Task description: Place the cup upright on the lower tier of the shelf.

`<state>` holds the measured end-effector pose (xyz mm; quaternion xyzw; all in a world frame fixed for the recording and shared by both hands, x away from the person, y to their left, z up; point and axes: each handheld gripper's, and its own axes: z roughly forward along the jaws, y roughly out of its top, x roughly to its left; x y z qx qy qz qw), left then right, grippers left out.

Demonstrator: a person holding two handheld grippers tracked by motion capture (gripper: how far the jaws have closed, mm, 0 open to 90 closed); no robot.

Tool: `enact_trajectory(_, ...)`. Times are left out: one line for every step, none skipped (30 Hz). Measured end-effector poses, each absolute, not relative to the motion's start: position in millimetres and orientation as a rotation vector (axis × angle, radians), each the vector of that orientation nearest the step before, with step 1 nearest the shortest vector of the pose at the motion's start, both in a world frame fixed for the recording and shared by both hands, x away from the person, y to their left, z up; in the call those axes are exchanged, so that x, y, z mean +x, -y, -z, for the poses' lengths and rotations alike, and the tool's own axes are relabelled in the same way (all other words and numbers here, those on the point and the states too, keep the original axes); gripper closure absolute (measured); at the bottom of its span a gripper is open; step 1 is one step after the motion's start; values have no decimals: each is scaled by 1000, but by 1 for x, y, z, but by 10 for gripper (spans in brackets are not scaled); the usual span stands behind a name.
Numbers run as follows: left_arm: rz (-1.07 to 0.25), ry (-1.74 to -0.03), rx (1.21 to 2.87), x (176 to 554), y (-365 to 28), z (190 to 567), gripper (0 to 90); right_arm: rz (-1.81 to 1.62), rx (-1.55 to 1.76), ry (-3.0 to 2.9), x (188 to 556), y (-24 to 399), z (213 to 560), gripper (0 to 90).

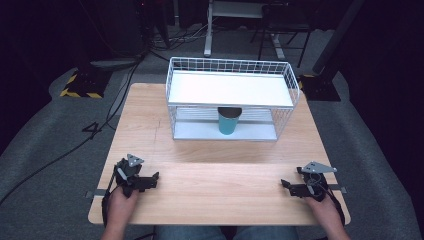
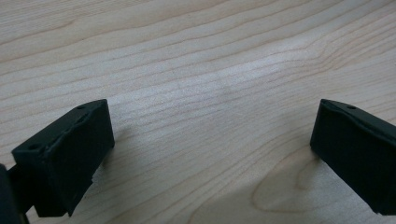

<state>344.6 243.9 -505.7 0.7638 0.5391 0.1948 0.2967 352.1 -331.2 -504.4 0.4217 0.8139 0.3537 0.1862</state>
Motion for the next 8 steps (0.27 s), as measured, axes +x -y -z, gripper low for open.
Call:
enact_trajectory(-519, -1433, 2031, 345, -244, 506, 1, -994, 1191, -2291, 352, 331, 504, 128)
enact_trajectory(-518, -1433, 2031, 345, -244, 506, 0, -992, 1191, -2292, 352, 331, 505, 127)
enact_trajectory(-518, -1433, 2031, 345, -244, 506, 0, -993, 1192, -2291, 352, 330, 505, 126)
enact_trajectory(-518, -1433, 2031, 345, -244, 506, 1, -991, 1191, -2292, 352, 330, 505, 126)
enact_trajectory(-518, -1433, 2031, 345, -244, 506, 0, -991, 1192, -2291, 352, 330, 505, 126)
enact_trajectory(-518, -1433, 2031, 345, -244, 506, 0, -991, 1192, -2291, 352, 330, 505, 126)
enact_trajectory(-518, -1433, 2031, 345, -244, 506, 0, -991, 1191, -2292, 352, 330, 505, 126)
enact_trajectory(-518, -1433, 2031, 345, -244, 506, 0, -992, 1191, -2291, 352, 330, 505, 126)
